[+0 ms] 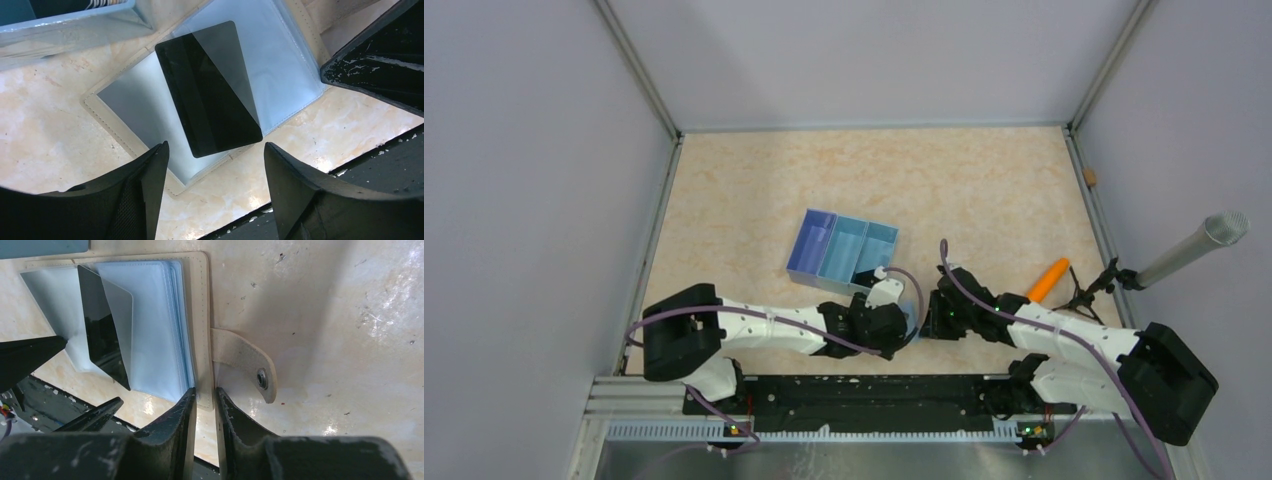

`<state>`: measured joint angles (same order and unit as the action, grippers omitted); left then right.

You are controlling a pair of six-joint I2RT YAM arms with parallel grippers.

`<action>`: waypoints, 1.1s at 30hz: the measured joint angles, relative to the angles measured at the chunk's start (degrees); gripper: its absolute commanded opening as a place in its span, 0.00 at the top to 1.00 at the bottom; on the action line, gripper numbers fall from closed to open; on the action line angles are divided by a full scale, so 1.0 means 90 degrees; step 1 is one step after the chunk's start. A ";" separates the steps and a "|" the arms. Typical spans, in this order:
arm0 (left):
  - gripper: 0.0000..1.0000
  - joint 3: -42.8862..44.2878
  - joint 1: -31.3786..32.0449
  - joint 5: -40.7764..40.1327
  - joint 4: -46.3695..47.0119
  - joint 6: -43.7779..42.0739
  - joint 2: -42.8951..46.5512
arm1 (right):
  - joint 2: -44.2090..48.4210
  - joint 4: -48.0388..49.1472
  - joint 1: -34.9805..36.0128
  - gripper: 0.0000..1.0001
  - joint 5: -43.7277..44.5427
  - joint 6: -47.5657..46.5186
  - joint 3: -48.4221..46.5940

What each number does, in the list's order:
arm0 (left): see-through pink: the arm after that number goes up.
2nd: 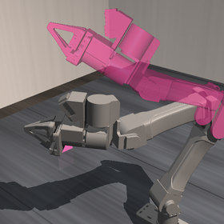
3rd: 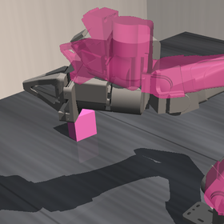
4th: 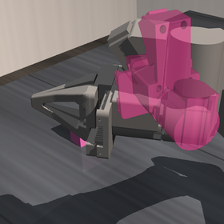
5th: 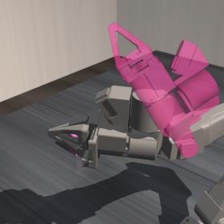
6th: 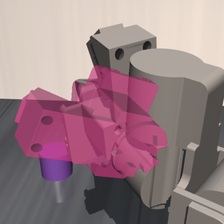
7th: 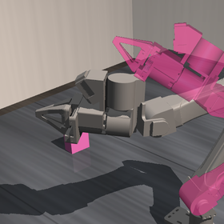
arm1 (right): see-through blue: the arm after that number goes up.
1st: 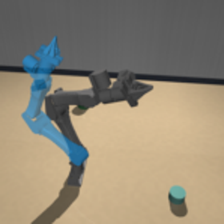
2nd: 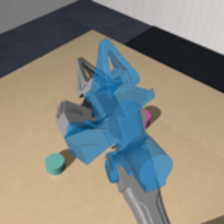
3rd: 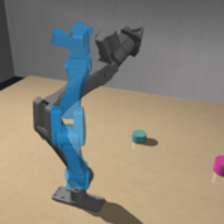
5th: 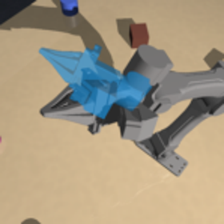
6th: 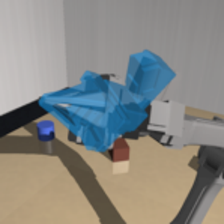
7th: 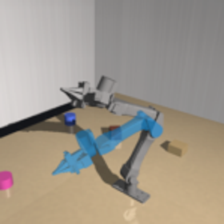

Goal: Put the credit cards into the card holder
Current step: Insert the credit card into the card holder.

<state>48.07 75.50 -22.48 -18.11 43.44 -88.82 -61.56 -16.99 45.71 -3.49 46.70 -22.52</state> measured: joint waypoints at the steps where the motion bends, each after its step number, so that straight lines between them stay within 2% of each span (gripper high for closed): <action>1: 0.23 -0.0017 0.0005 -0.0012 0.0024 -0.0005 0.0005 | 0.0005 0.0005 0.0002 0.72 -0.0005 0.0005 0.0000; 6: 0.18 -0.0442 0.0002 -0.0034 0.0221 -0.0007 0.0459 | 0.0160 -0.0172 0.0007 0.54 0.0046 0.0000 -0.0044; 10: 0.17 -0.0617 -0.0117 0.0121 0.0379 -0.0007 0.1207 | 0.0374 -0.0736 0.0019 0.47 0.0219 -0.0046 -0.0345; 14: 0.18 -0.1020 -0.0670 0.0605 0.1042 -0.0012 0.1894 | 0.0602 -0.0964 0.0024 0.46 0.0376 -0.0124 -0.0833; 21: 0.19 -0.1413 -0.1562 0.1394 0.1690 -0.0049 0.1994 | 0.0619 -0.0947 0.0029 0.46 0.0427 -0.0187 -0.1052; 33: 0.18 -0.1486 -0.2429 0.1790 0.3337 -0.0520 0.0901 | 0.0352 -0.0714 0.0029 0.46 0.0466 -0.0180 -0.1052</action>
<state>34.70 53.65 -6.37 11.92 38.76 -80.71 -58.39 -23.42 45.98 0.71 45.08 -31.99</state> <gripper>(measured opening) 0.817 0.537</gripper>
